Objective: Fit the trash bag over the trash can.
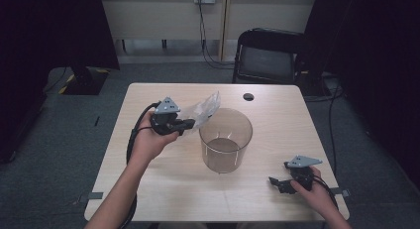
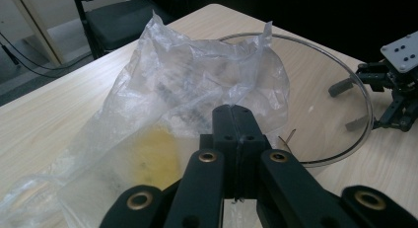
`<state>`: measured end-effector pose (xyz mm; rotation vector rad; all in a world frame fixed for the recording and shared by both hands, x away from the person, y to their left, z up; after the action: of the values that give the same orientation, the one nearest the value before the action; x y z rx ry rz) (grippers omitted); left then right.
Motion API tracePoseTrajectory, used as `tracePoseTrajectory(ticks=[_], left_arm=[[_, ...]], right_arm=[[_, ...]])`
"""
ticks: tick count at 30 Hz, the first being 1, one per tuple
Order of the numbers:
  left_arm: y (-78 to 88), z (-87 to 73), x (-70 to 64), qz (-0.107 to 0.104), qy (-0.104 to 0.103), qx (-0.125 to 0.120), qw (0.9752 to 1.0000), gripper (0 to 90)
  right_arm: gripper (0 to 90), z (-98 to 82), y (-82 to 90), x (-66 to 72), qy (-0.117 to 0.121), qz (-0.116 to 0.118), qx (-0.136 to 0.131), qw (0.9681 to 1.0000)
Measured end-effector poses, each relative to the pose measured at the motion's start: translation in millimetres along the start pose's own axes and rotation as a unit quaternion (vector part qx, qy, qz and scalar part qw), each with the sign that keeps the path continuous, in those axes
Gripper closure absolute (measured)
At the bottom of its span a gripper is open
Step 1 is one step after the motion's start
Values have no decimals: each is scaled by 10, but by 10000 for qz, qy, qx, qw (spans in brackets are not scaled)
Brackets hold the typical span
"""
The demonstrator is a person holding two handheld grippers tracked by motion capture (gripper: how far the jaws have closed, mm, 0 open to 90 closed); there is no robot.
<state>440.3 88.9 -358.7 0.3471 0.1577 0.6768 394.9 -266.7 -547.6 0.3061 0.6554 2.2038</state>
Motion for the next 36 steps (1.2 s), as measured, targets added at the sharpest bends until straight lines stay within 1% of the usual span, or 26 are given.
tracePoseTrajectory(ticks=[6,8,14,20,21,22,28,29,36], left_arm=[[-58,58,-78,-169,-12,-29,9999,900],[-89,70,-104,-230,-48,-15,9997,900],[-207,111,-196,-414,-10,-10,9991,900],[-352,151,-305,-600,-76,22,9982,900],[-379,156,-327,-623,-56,24,9980,900],[-403,158,-342,-659,-77,47,9978,900],[-553,163,-390,-764,-55,85,9970,900],[-578,159,-397,-778,-36,102,9969,900],[-738,119,-470,-925,-94,260,9953,900]], right_arm=[[111,0,0,1,-5,0,1,10000],[111,0,0,1,-4,-1,0,10000],[111,0,0,0,0,0,0,10000],[111,0,0,1,-5,-1,0,10000],[111,0,0,0,0,0,-1,10000],[111,0,0,0,0,0,-1,10000],[111,0,0,1,-6,-1,-1,10000],[111,0,0,0,-1,0,-1,10000],[111,0,0,1,-5,-1,0,10000]])
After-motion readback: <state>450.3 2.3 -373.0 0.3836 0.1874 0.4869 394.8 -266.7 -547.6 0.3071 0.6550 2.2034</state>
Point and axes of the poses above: each handheld gripper's, and its own axes: y roughly backward along the jaws, z roughly out of its top, x roughly to its left, the point moved 7 cm from there along -y, roughly forward along the jaws, and after that the axes turned 10 degrees about -x, right-handed, at the moved point
